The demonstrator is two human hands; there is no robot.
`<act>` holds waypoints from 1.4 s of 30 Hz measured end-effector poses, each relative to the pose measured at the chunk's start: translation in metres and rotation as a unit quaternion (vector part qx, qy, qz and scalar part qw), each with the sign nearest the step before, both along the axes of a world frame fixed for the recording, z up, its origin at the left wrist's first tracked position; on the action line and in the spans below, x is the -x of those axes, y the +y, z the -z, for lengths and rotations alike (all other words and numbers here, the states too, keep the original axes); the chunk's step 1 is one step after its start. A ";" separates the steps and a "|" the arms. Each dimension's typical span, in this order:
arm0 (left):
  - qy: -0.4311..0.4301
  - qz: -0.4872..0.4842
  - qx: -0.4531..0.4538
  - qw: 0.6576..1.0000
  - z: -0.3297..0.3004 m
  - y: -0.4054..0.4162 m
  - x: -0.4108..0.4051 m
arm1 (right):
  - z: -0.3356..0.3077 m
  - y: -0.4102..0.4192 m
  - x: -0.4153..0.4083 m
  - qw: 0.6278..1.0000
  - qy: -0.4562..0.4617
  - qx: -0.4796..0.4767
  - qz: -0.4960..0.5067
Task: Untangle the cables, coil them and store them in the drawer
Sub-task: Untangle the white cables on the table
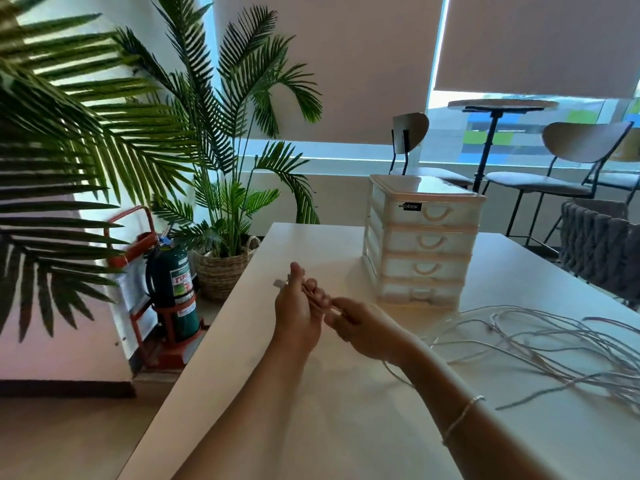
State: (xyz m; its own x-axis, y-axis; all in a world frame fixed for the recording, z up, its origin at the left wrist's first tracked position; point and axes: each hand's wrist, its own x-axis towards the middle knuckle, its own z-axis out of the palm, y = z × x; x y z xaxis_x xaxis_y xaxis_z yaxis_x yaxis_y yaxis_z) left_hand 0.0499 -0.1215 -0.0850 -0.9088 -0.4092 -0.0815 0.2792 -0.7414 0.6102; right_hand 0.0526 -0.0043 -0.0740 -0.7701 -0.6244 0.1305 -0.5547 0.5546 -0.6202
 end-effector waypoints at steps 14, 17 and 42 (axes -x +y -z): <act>-0.014 0.060 -0.065 0.996 0.013 -0.008 0.006 | 0.023 0.017 0.017 0.997 -0.025 0.059 0.031; -0.025 0.075 -0.039 0.996 0.017 -0.004 0.010 | 0.021 0.022 0.018 0.999 0.014 -0.014 0.030; 0.003 0.134 0.094 0.987 0.019 0.009 0.006 | 0.027 0.024 0.023 0.995 0.030 0.041 0.088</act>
State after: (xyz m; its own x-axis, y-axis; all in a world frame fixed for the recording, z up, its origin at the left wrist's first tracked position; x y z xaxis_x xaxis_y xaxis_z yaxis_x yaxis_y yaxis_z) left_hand 0.0443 -0.1128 -0.1038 -0.9865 -0.1625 -0.0208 0.0934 -0.6624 0.7433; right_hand 0.0298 0.0197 -0.1011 -0.8555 -0.4664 0.2248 -0.4916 0.5954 -0.6355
